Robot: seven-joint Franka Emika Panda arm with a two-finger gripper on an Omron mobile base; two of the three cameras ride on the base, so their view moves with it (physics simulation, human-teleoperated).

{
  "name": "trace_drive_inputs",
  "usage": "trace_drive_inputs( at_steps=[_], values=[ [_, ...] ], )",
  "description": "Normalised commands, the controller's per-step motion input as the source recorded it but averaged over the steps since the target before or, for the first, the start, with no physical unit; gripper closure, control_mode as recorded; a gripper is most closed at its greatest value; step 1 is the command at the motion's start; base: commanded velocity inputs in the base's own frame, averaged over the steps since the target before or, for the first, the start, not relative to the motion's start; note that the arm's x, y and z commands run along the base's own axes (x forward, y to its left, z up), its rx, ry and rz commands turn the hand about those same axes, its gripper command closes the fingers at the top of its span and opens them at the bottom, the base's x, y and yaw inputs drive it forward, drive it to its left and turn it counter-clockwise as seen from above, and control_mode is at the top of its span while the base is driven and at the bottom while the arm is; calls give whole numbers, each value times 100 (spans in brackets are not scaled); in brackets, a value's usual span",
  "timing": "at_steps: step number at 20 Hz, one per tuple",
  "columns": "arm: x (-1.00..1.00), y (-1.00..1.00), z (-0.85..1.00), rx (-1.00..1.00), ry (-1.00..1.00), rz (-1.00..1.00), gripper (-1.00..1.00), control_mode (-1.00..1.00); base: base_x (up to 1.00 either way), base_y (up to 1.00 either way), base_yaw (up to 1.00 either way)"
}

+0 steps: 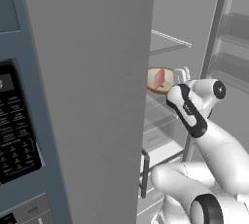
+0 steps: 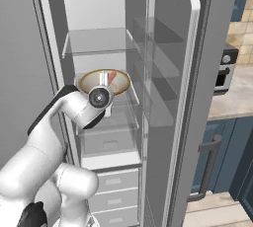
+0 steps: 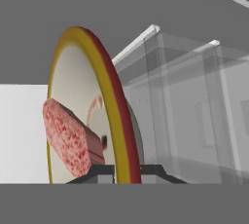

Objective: Place one of the steaks on the plate and the other in the bowl. Then place the bowl in the fridge.

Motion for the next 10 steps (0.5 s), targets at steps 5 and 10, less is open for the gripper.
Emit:
trace_drive_inputs(
  at_steps=[5, 10],
  values=[
    [68, 0, -24, 0, 1, 3, 100, -100, 0, 0, 0],
    [50, 0, -28, 0, 2, 10, 100, -100, 0, 0, 0]
  ],
)
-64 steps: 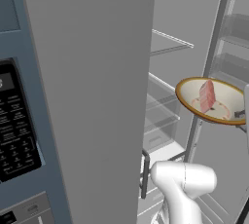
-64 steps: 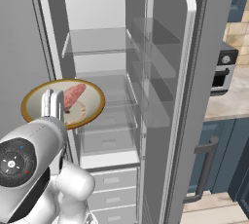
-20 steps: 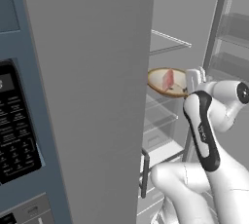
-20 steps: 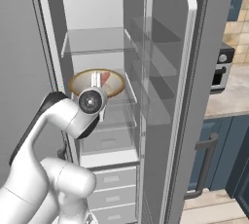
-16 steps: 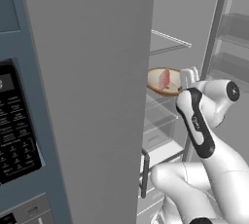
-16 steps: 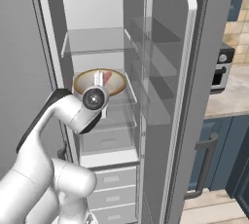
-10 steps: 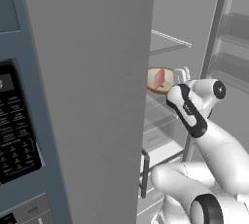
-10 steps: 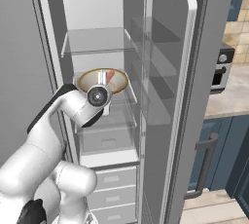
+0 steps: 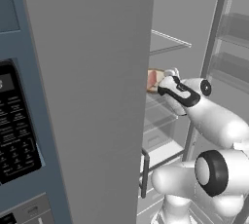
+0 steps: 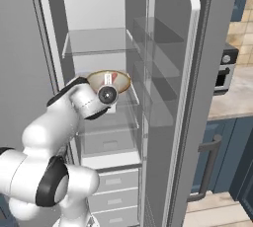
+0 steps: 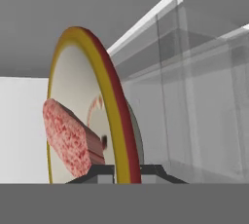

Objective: Place one of the steaks on the plate and the other in the bowl. Then place the bowl in the fridge.

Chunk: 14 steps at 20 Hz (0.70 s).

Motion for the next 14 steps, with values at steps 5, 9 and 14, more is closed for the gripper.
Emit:
trace_drive_inputs(
  at_steps=[5, 9, 14],
  values=[
    [55, 0, -26, 0, 0, 4, 100, -100, 0, 0, 0],
    [55, 0, -34, -2, 0, 0, 100, -100, 0, 0, 0],
    [28, 3, -45, -3, 0, 0, 100, -100, 0, 0, 0]
  ],
)
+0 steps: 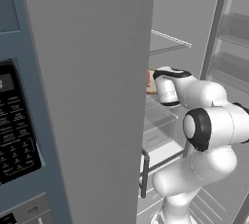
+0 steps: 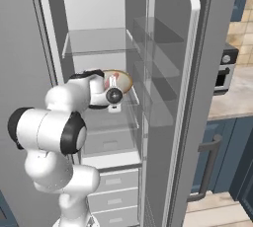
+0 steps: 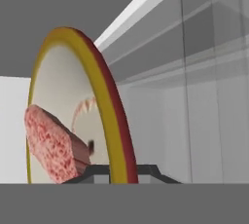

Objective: Place one of the steaks on the plate and the other in the bowl. Then place the bowl in the fridge.

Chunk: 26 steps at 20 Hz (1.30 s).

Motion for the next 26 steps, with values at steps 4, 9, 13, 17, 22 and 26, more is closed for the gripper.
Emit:
trace_drive_inputs(
  at_steps=[4, 9, 13, 17, 22, 26],
  values=[
    [36, 0, -22, 0, 0, 0, 100, -100, 0, 0, 0],
    [17, 17, -1, -1, 0, 0, -100, -100, 0, 0, 0],
    [1, 12, 14, -2, 0, 0, -100, -100, 0, 0, 0],
    [0, 0, 18, 0, 0, 0, -100, -100, 0, 0, 0],
    [-34, 0, 24, 0, 0, -1, -100, -100, 0, 0, 0],
    [-96, -3, 50, -1, 0, -8, -100, -100, 0, 0, 0]
  ],
)
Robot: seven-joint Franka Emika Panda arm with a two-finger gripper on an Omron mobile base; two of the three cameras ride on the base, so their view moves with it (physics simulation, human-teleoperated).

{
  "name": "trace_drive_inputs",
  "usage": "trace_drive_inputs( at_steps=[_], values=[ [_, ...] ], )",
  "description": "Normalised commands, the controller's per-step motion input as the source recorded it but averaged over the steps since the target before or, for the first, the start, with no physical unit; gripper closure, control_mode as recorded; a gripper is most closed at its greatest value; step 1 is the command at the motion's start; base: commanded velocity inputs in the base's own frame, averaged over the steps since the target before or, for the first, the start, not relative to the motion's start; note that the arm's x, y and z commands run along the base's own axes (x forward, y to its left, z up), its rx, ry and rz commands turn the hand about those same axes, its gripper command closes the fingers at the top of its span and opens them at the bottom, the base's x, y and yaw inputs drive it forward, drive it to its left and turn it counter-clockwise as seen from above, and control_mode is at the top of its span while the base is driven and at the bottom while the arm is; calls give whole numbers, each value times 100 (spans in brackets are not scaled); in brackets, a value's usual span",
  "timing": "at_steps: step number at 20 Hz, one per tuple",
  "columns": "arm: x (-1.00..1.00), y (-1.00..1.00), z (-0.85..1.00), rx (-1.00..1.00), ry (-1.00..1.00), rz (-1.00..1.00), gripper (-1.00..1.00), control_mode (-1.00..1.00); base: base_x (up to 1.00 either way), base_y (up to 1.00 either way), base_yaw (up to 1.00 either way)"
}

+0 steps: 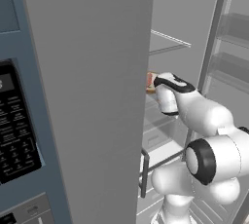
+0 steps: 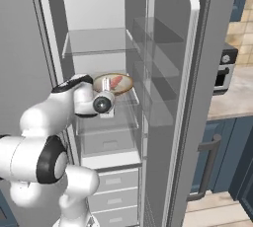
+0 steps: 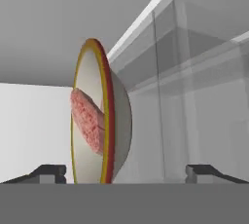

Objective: Place one of the steaks on the plate and the other in the bowl. Then place the bowl in the fridge.

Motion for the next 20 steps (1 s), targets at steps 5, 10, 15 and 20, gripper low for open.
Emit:
trace_drive_inputs(
  at_steps=[5, 10, 15, 20],
  values=[
    [-100, -19, 95, -2, 5, -9, -100, -100, 0, 0, 0],
    [-100, -9, 100, 0, 11, -7, -100, -100, 0, 0, 0],
    [-99, -25, 100, 1, 19, -8, -100, -100, 0, 0, 0],
    [-100, -66, 100, 10, 19, -3, -100, -100, 0, 0, 0]
  ],
)
